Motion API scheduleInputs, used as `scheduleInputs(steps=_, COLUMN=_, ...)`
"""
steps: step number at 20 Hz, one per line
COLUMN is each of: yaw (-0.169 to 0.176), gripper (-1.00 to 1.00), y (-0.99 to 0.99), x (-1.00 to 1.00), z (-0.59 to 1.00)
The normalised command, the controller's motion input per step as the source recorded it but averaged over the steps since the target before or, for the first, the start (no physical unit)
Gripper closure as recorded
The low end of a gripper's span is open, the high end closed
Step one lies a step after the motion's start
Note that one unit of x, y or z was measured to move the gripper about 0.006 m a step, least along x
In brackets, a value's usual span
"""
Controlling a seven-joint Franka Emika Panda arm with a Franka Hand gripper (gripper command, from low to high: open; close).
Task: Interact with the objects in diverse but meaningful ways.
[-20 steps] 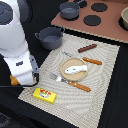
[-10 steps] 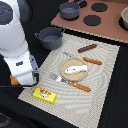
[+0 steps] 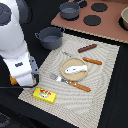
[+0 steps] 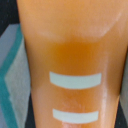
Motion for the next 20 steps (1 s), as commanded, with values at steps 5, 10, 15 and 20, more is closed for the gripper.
scheduleInputs(steps=5, yaw=0.0, gripper=1.0, y=0.42, x=0.34, z=1.0)
scheduleInputs(steps=10, yaw=0.03, gripper=1.0, y=0.56, x=0.58, z=1.0)
scheduleInputs(steps=15, yaw=0.114, gripper=1.0, y=0.61, x=0.35, z=0.56)
scheduleInputs(steps=20, yaw=0.135, gripper=1.0, y=0.47, x=0.05, z=0.03)
